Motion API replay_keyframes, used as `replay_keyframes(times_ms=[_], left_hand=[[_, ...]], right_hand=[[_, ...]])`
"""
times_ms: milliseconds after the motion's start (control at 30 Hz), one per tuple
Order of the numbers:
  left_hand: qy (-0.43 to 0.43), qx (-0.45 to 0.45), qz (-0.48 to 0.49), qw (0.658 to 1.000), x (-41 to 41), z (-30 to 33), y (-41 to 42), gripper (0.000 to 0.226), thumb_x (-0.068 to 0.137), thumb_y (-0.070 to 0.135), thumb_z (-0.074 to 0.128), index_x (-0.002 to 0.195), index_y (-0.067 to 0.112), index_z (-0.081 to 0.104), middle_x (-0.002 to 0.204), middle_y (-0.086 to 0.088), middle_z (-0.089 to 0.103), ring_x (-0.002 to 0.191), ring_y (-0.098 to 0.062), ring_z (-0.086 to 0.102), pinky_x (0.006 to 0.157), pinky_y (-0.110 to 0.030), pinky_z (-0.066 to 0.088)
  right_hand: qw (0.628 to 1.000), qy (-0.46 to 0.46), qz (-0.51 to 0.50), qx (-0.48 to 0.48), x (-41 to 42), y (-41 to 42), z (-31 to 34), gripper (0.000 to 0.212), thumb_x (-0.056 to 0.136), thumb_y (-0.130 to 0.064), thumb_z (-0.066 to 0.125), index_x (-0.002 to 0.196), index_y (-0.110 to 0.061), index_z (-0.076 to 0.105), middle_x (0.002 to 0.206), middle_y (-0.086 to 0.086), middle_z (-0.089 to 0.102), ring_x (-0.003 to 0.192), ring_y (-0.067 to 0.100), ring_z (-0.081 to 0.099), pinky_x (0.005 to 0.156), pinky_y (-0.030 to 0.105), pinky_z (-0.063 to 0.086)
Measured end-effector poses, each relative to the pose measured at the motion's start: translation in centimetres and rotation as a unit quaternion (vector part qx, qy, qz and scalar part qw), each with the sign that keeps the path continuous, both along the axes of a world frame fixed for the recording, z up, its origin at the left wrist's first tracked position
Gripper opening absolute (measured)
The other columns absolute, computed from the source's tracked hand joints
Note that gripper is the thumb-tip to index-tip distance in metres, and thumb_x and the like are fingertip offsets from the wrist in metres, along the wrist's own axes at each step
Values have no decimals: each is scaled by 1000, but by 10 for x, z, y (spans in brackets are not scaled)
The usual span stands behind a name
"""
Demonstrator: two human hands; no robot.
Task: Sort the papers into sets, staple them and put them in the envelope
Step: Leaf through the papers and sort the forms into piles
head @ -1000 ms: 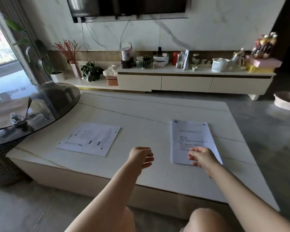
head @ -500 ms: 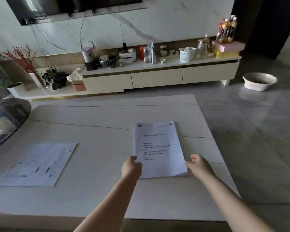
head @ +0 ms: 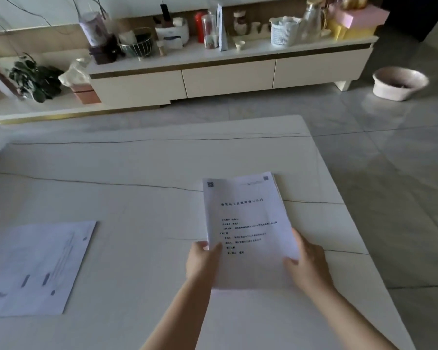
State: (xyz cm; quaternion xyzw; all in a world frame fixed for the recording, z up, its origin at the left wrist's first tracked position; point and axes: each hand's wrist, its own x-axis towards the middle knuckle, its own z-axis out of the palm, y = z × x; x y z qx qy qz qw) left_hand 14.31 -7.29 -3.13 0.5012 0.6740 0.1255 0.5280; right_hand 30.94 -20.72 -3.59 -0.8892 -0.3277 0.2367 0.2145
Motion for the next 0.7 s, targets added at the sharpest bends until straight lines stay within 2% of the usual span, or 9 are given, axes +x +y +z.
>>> replay_keyframes(times_ms=[100, 200, 267, 333, 400, 433, 600, 667, 700], left_hand=[[2, 28, -19, 999, -11, -2, -12, 30, 86, 15, 58, 115, 15, 54, 103, -7, 64, 90, -26, 64, 82, -38, 53], [2, 93, -35, 995, -21, -2, -23, 21, 86, 17, 57, 107, 20, 56, 110, -4, 53, 96, -21, 52, 87, -34, 46], [2, 125, -43, 991, -23, 2, -28, 19, 86, 18, 58, 104, 21, 56, 108, 0, 51, 100, -18, 47, 88, -32, 42], [-57, 109, -14, 992, -27, 4, -33, 20, 83, 12, 59, 101, 17, 52, 105, -5, 60, 91, -21, 58, 82, -37, 51], [-102, 84, 18, 991, -34, 7, -38, 29, 83, 7, 61, 107, 16, 47, 101, -5, 61, 83, -20, 60, 76, -35, 51], [-101, 74, 18, 992, -37, 6, -40, 34, 83, 8, 63, 112, 16, 47, 101, -4, 60, 85, -20, 61, 77, -35, 50], [19, 103, -16, 994, -50, 0, -47, 43, 84, 15, 65, 126, 20, 55, 132, -10, 45, 118, -28, 46, 101, -40, 41], [127, 167, -63, 976, -56, 3, -52, 44, 88, 20, 60, 131, 26, 51, 137, -2, 42, 124, -25, 38, 100, -36, 37], [142, 207, -94, 963, -58, 1, -54, 43, 89, 21, 59, 131, 28, 52, 137, 1, 43, 121, -22, 40, 97, -34, 38]], right_hand=[[1000, -1, 9, 1, -7, -7, -4, 70, 87, -13, 60, 149, -19, 28, 138, 9, 49, 126, 32, 36, 97, 34, 38], [999, -10, 21, 29, -15, -17, -8, 70, 86, -15, 62, 148, -19, 30, 136, 10, 51, 123, 33, 39, 97, 35, 39], [999, -9, 33, 30, -20, -26, -9, 70, 89, -20, 61, 149, -21, 26, 139, 8, 46, 126, 29, 37, 100, 32, 36], [998, -11, 46, 31, -23, -35, -10, 71, 91, -25, 60, 150, -22, 22, 140, 6, 44, 129, 26, 34, 101, 29, 33], [998, -8, 48, 35, -26, -43, -8, 71, 90, -25, 61, 150, -25, 23, 140, 3, 46, 128, 24, 34, 100, 29, 33], [998, -6, 46, 36, -28, -46, -7, 72, 88, -24, 62, 150, -27, 24, 139, 2, 48, 128, 24, 35, 99, 29, 34], [998, -12, 64, -5, -37, -48, -2, 73, 91, -28, 57, 150, -33, 15, 140, 0, 44, 134, 19, 29, 102, 28, 31], [997, -11, 75, -9, -40, -44, -3, 73, 92, -28, 56, 150, -34, 14, 140, 0, 43, 135, 19, 27, 102, 28, 30], [996, -9, 82, -14, -42, -41, -3, 73, 92, -28, 57, 150, -34, 13, 140, 0, 42, 135, 19, 27, 102, 27, 30]])
